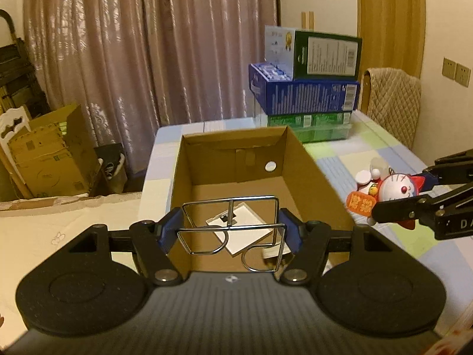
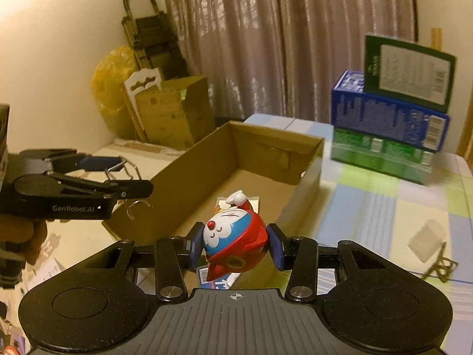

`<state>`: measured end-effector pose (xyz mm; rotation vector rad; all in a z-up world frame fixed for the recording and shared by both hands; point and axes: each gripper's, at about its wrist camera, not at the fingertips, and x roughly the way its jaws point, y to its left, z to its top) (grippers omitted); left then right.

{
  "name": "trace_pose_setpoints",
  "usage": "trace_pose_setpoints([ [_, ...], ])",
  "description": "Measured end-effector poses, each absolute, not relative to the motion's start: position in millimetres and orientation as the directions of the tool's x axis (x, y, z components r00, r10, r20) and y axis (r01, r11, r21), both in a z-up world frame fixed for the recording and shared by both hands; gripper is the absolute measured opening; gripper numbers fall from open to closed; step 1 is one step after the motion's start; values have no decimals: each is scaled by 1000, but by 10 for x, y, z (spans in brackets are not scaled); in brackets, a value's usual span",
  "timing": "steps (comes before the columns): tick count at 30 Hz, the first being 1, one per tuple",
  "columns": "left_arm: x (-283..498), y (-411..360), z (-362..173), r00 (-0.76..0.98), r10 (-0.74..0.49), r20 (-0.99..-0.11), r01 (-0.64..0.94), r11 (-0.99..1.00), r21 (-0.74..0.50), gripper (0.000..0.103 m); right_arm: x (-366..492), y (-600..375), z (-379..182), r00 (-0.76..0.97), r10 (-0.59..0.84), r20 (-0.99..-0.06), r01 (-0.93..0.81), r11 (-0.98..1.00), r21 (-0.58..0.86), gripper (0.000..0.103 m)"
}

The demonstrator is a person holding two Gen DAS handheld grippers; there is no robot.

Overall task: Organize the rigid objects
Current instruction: 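Lift and carry the rack and figure with both tools over the cardboard box, then open the left tool to drop the wire rack into the box while the right tool lowers the figure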

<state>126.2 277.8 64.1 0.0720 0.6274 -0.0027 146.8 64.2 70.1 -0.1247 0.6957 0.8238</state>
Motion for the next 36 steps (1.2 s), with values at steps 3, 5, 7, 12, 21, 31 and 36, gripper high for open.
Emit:
trace_pose_setpoints([
  [3, 1412, 2844, 537, 791, -1, -612, 68, 994, 86, 65, 1569, 762, 596, 463, 625, -629, -715, 683, 152, 42],
  [5, 1505, 2854, 463, 776, -5, -630, 94, 990, 108, 65, 1619, 811, 538, 455, 624, -635, -718, 679, 153, 42],
  [7, 1579, 2848, 398, 766, -5, -643, 113, 986, 127, 65, 1655, 864, 475, 447, 623, -642, -722, 675, 152, 42],
  [12, 1729, 2863, 277, 749, -10, -662, 138, 980, 141, 65, 1739, 919, 375, 440, 618, -651, -723, 675, 152, 42],
  [21, 1862, 2849, 129, 736, -9, -677, 150, 977, 150, 66, 1805, 945, 311, 441, 614, -654, -719, 678, 151, 42],
  [31, 1862, 2852, 172, 754, 15, -657, 112, 982, 151, 70, 1810, 919, 310, 443, 618, -649, -715, 681, 160, 42],
  [36, 1830, 2858, 256, 763, 16, -647, 111, 982, 155, 70, 1801, 909, 310, 443, 619, -649, -712, 683, 166, 42],
])
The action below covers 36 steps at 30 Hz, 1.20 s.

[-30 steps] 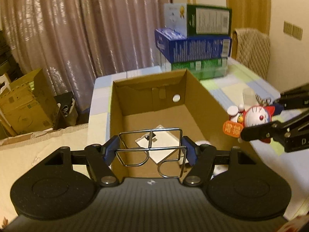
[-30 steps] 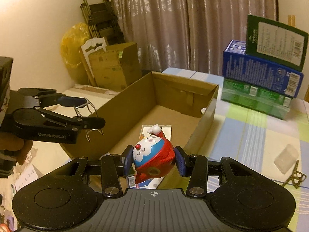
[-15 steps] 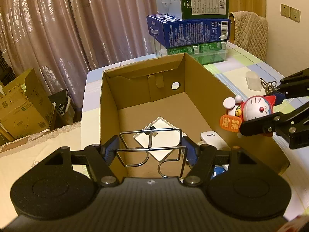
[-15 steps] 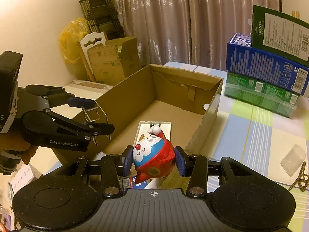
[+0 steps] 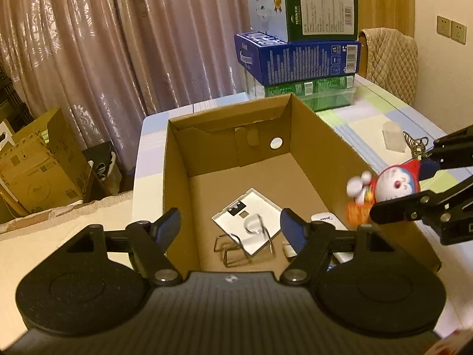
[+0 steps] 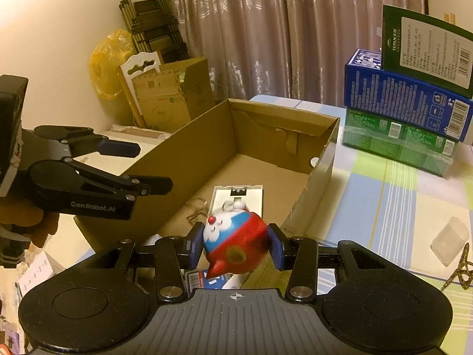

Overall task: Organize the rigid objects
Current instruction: 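Open the left tool to drop the wire rack into the box while the right tool lowers the figure, then open the right tool to release the Doraemon figure into the box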

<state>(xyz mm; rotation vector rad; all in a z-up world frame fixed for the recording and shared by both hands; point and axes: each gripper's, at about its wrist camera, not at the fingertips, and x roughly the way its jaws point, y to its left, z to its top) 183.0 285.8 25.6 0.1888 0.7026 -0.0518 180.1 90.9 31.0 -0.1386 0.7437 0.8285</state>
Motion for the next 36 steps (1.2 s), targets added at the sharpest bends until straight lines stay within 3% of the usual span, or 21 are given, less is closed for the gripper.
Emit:
trace_pose_setpoints([
  [20, 1714, 2902, 333, 776, 28, -630, 88, 984, 152, 70, 1756, 982, 328, 435, 641, -633, -730, 662, 168, 42],
  [21, 1708, 2901, 336, 777, 29, -629, 87, 985, 152, 70, 1749, 977, 345, 440, 649, -621, -733, 659, 170, 43],
  [23, 1697, 2898, 338, 778, 28, -628, 86, 985, 150, 70, 1743, 967, 382, 457, 654, -604, -735, 660, 159, 57],
  [36, 1475, 2809, 466, 781, 25, -624, 50, 994, 102, 70, 1623, 633, 511, 509, 615, -602, -659, 729, 186, 58],
])
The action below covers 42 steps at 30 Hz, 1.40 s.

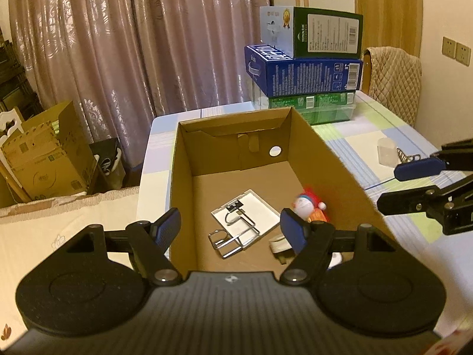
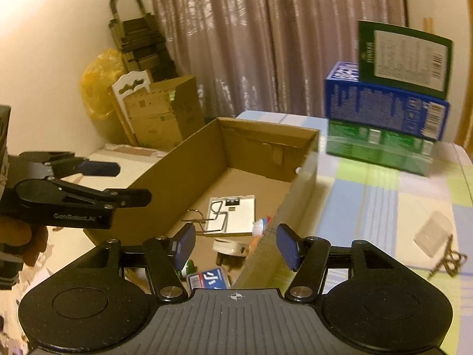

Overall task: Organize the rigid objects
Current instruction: 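Open the right tool to release the Doraemon figure into the box, then move both tools toward the clear plastic cup and brown hair clip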

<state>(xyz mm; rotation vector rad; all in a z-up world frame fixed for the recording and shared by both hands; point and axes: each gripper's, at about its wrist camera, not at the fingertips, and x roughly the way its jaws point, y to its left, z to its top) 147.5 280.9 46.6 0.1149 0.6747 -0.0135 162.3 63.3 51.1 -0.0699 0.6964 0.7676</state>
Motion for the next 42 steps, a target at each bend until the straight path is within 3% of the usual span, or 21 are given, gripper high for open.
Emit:
trace_pose_setpoints([
  [24, 874, 1750, 990, 808, -58, -586, 85, 996, 18, 70, 981, -690, 912, 643, 514, -568, -462, 852, 247, 63],
  [42, 897, 844, 930, 790, -158, -592, 199, 980, 4, 71, 833, -1704, 970, 731, 389, -561, -291, 921, 259, 67],
])
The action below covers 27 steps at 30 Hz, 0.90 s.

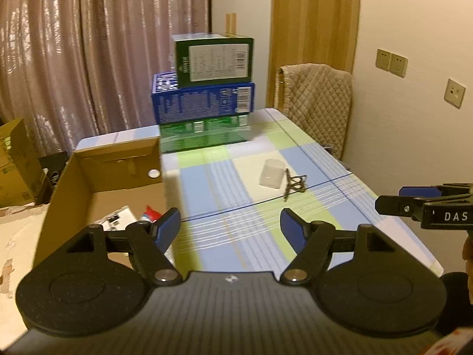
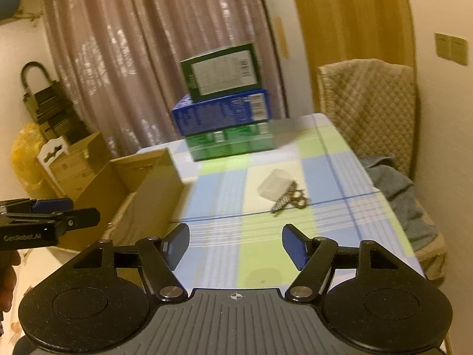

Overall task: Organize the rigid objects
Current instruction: 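Move both tools toward the clear plastic cup and brown hair clip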

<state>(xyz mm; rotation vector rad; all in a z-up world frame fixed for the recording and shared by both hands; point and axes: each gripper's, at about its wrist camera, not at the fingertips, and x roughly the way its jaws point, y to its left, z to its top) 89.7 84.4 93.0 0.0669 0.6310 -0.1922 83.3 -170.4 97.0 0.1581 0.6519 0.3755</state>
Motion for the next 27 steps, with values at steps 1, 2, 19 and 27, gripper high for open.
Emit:
trace_pose_setpoints([
  [1, 909, 798, 915, 789, -161, -593, 202, 979, 3, 71, 839, -1750, 961, 733, 380, -563, -280, 924, 260, 67],
  [2, 923, 758, 900, 788, -164, -593, 205, 979, 1, 72, 845, -1800, 953, 737, 371, -565, -268, 928, 260, 67],
  [19, 1541, 279, 544, 780, -155, -606, 191, 982, -5, 78, 1235, -2325, 695, 755, 273, -596, -157, 958, 240, 69],
  [27, 1984, 177, 311, 756, -166, -633, 179, 983, -43, 82, 1637, -2311, 489, 742, 265, -615, -154, 961, 228, 70],
])
